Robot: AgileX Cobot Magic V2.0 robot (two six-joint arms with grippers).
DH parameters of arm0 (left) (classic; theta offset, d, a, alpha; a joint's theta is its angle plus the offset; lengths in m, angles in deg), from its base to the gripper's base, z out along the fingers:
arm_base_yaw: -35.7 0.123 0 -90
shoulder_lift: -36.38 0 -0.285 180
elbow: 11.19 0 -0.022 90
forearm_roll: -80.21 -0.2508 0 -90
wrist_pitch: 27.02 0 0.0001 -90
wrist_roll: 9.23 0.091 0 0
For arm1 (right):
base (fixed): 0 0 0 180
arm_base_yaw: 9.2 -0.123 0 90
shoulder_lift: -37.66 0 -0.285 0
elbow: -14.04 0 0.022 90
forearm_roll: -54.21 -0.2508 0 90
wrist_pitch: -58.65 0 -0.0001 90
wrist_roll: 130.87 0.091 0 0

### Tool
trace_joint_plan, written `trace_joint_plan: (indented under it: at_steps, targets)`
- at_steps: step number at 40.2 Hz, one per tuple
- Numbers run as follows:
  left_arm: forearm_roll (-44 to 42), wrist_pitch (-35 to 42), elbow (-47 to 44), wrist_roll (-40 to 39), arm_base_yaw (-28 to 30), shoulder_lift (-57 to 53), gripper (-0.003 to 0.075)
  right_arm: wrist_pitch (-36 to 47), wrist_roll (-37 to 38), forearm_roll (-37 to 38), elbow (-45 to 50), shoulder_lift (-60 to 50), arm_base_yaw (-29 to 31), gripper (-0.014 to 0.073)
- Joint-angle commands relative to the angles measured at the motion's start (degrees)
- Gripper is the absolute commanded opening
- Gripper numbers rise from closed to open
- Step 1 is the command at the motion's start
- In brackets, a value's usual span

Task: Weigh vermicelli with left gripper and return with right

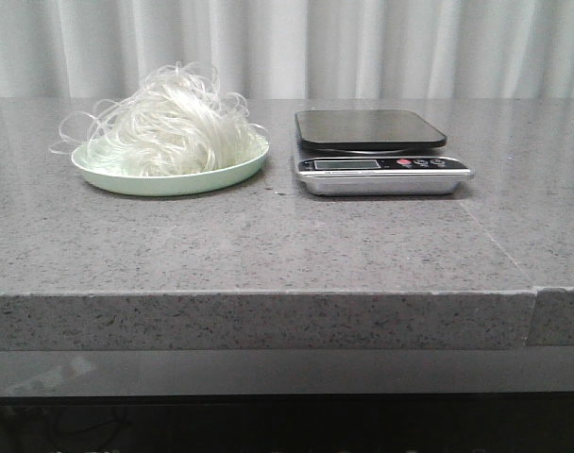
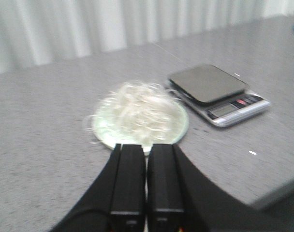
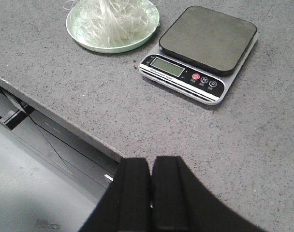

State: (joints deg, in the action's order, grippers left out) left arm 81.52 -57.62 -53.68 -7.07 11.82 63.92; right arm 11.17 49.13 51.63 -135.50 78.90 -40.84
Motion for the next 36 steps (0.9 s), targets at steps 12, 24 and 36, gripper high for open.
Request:
trace_joint_plan:
  at_steps: [12,24,36]
  targets:
    - [1.1,21.3,-25.8,-0.3,18.7,-19.4,0.0155,3.4,0.0,0.1,-1.5,0.1,0.3,0.0158]
    - [4.1,32.9,-37.2,-0.3,21.8,-21.3,0.0155,3.4,0.0,0.1,-1.5,0.1,0.3,0.0158]
    - [3.5,33.3,-37.2,-0.3,21.8,-21.2,0.0155,3.4,0.0,0.1,-1.5,0.1,0.3,0.0158]
